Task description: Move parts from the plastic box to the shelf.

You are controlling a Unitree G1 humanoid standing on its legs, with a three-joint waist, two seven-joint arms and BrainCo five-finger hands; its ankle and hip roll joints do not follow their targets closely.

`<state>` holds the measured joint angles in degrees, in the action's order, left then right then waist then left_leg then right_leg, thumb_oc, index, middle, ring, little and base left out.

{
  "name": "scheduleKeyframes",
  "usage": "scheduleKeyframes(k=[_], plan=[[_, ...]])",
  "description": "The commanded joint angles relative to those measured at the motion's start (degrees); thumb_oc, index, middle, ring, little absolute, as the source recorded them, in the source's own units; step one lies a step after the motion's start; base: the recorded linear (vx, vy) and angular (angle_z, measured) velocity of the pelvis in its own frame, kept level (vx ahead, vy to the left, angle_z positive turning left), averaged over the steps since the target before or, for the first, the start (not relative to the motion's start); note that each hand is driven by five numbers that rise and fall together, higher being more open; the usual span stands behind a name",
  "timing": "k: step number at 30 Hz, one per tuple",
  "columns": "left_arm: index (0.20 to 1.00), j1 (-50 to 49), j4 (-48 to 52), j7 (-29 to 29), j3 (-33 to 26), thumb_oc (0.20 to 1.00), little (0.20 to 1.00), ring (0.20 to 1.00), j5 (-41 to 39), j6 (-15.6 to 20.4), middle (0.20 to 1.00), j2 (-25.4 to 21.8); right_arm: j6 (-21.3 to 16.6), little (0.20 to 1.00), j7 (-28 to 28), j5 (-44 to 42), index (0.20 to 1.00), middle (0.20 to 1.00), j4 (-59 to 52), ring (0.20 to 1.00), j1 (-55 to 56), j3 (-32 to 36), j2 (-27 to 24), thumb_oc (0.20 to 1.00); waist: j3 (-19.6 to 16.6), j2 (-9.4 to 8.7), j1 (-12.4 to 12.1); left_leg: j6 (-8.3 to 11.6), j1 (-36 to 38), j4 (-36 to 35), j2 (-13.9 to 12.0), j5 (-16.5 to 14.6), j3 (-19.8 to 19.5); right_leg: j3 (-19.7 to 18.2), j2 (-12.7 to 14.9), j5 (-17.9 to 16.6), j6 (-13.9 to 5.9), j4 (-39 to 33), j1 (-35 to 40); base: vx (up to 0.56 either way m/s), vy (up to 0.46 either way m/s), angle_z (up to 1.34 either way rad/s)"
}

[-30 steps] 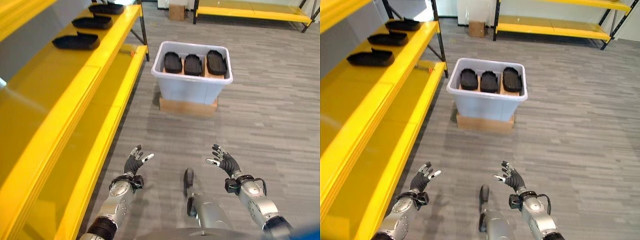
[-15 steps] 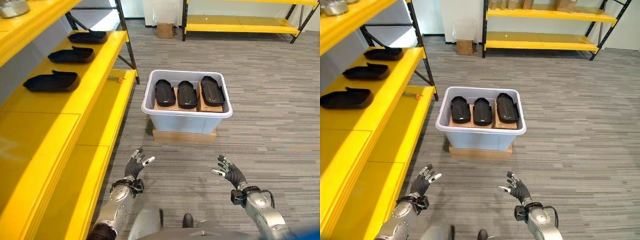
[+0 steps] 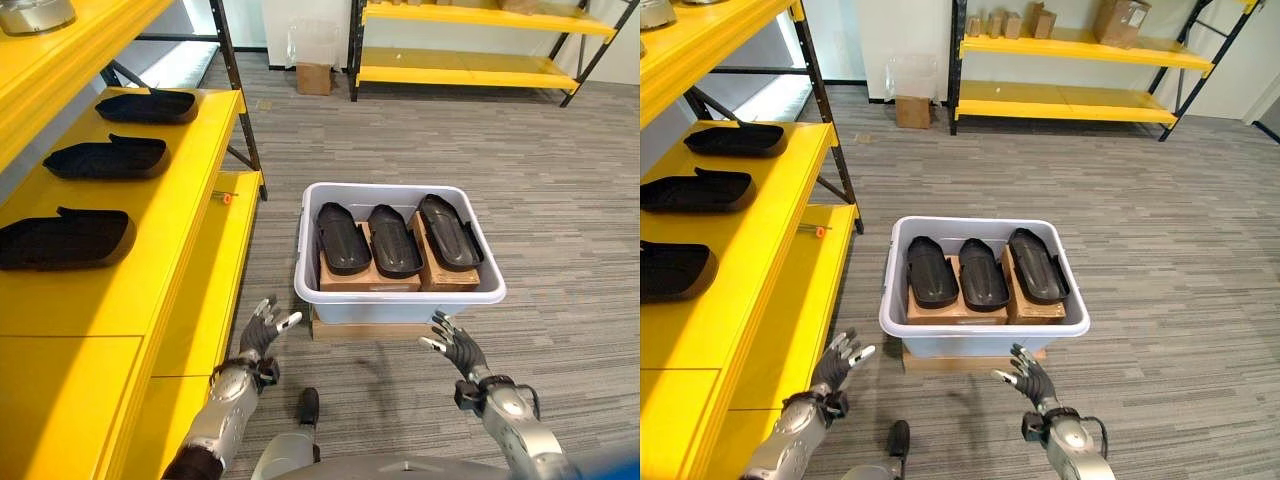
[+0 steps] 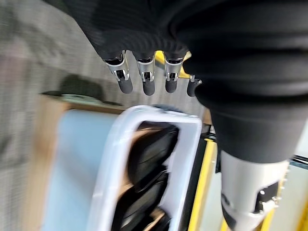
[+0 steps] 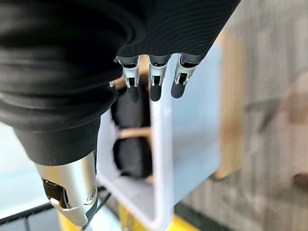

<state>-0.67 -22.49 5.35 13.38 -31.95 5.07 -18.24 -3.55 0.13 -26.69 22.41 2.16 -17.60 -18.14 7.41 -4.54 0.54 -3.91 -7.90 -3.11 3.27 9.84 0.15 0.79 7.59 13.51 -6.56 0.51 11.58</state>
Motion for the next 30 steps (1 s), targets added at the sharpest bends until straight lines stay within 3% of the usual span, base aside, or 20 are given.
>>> scheduleKeyframes(k=[1,9,11,13,14,16,17,18,19,22,23,24,28,30], plan=[[1.000,-1.05,3.42,0.99,0.14,1.000,1.000,1.000,0.37,2.95,1.000,0.54,-2.59,1.000,-0.31,-0.21,1.000,1.000,-0.92,1.000,-2.00,0.48,-2.14,1.000,-0.86,1.64,-1.45,4.48,-0.34,6.20,-5.01,-6.97,1.42,1.20,-1.75,-7.64,1.45,0.50,-2.07,0.06,0.068,-0.03],[1.000,-0.13,3.69,1.63,0.23,1.000,1.000,1.000,0.01,3.11,1.000,0.07,-2.41,1.000,-0.51,-0.04,1.000,1.000,-1.80,1.000,-3.68,-0.19,-1.87,1.000,-1.39,1.31,-1.69,2.31,-1.01,8.77,-3.19,-10.91,2.52,0.42,0.21,-10.04,-0.64,5.02,-4.82,0.08,0.082,-0.13],[1.000,0.33,3.91,1.78,0.46,1.000,1.000,1.000,0.22,3.00,1.000,-0.20,-2.58,1.000,-0.29,0.11,1.000,1.000,-2.43,1.000,-3.75,-0.41,-1.83,1.000,-0.90,1.74,-1.24,1.42,-0.62,8.72,-2.62,-11.39,1.84,-0.40,-0.20,-12.22,-1.58,12.14,-8.06,0.01,0.099,0.00],[1.000,1.50,4.12,1.75,1.17,1.000,1.000,1.000,0.30,2.96,1.000,-0.62,-2.61,1.000,0.04,0.27,1.000,1.000,-3.67,1.000,-4.70,-1.21,-2.05,1.000,1.68,3.60,0.60,0.34,0.79,8.64,-2.43,-11.55,0.11,-2.88,-2.16,-16.53,-2.09,25.12,-14.99,-0.01,0.083,0.19],[1.000,1.71,4.00,1.78,1.31,1.000,1.000,1.000,0.41,2.90,1.000,-0.58,-2.64,1.000,0.03,0.49,1.000,1.000,-3.93,1.000,-4.66,-1.38,-1.96,1.000,2.05,4.12,0.99,0.46,1.22,8.34,-2.59,-11.53,-0.64,-3.65,-2.48,-15.93,-1.70,26.27,-16.21,0.05,-0.019,0.50],[1.000,2.29,3.98,1.80,1.42,1.000,1.000,1.000,0.01,2.89,1.000,-0.70,-2.59,1.000,-0.30,0.50,1.000,1.000,-4.92,1.000,-4.98,-1.58,-1.93,1.000,2.31,5.07,0.98,1.35,2.08,8.11,-3.57,-11.83,-1.04,-1.33,1.95,-13.84,-0.45,20.83,-15.87,0.09,-0.096,0.39],[1.000,2.97,3.94,1.62,1.59,1.000,1.000,1.000,-0.11,2.94,1.000,-0.84,-2.70,1.000,-0.45,0.28,1.000,1.000,-5.16,1.000,-5.37,-1.31,-2.05,1.000,2.31,5.62,0.72,2.25,2.17,8.16,-4.45,-12.37,-1.09,0.56,5.52,-13.34,0.05,15.00,-15.19,0.10,-0.275,0.19],[1.000,3.59,3.63,1.90,1.46,1.000,1.000,1.000,-0.71,3.01,1.000,-0.75,-2.88,1.000,-1.06,0.74,1.000,1.000,-5.22,1.000,-6.37,-0.86,-2.08,1.000,2.57,5.11,-0.04,4.23,2.71,8.90,-6.31,-13.66,-0.22,5.12,11.47,-17.21,-0.97,5.75,-16.54,0.09,-0.332,0.07],[1.000,3.13,3.46,2.13,1.13,1.000,1.000,1.000,-0.97,2.88,1.000,-0.71,-2.60,1.000,-1.32,1.45,1.000,1.000,-5.17,1.000,-6.24,-0.69,-2.18,1.000,2.89,4.59,0.11,4.76,3.81,8.99,-7.06,-14.20,0.26,5.82,12.20,-19.09,-1.91,3.46,-16.05,0.09,-0.383,-0.04],[1.000,2.84,2.96,1.62,0.87,1.000,1.000,1.000,-1.57,3.32,1.000,-1.14,-2.64,1.000,-0.95,1.28,1.000,1.000,-5.57,1.000,-5.55,-0.57,-2.32,1.000,2.90,3.28,0.81,6.12,4.82,8.25,-8.09,-13.47,-0.56,1.19,10.58,-18.98,-3.13,3.11,-15.25,0.05,-0.198,-0.15],[1.000,2.82,2.88,1.23,0.68,1.000,1.000,1.000,-1.95,3.57,1.000,-0.74,-2.74,1.000,-0.88,1.19,1.000,1.000,-5.98,1.000,-5.68,-0.44,-2.39,1.000,2.50,2.88,0.73,6.94,5.08,7.77,-9.03,-13.35,-0.32,2.88,10.59,-18.72,-3.35,1.95,-14.71,0.08,-0.409,0.61],[1.000,2.46,2.09,1.25,0.26,1.000,1.000,1.000,-2.46,3.60,1.000,0.03,-3.01,1.000,-1.00,0.91,1.000,1.000,-5.67,1.000,-5.91,-0.46,-2.59,1.000,1.54,2.77,0.88,8.02,5.83,6.85,-11.03,-12.70,-0.40,5.12,8.87,-17.27,-3.28,1.29,-13.85,0.09,-0.414,0.54],[1.000,1.93,2.33,0.93,-0.24,1.000,1.000,1.000,-4.24,3.72,1.000,1.98,-3.77,1.000,-1.98,0.45,1.000,1.000,-5.10,1.000,-5.27,0.40,-3.83,1.000,1.06,4.25,1.76,9.97,6.78,3.68,-15.77,-9.08,0.00,7.20,4.84,-12.82,-1.29,2.15,-12.55,0.07,-0.308,0.01],[1.000,1.93,2.97,0.93,-0.13,1.000,1.000,1.000,-4.73,3.80,1.000,2.33,-3.73,1.000,-2.05,0.44,1.000,1.000,-5.07,1.000,-5.20,0.53,-4.22,1.000,1.17,4.74,2.01,10.27,7.07,2.61,-16.39,-8.12,-0.21,7.53,4.11,-12.23,-0.78,2.53,-12.47,0.04,-0.125,-0.10]])
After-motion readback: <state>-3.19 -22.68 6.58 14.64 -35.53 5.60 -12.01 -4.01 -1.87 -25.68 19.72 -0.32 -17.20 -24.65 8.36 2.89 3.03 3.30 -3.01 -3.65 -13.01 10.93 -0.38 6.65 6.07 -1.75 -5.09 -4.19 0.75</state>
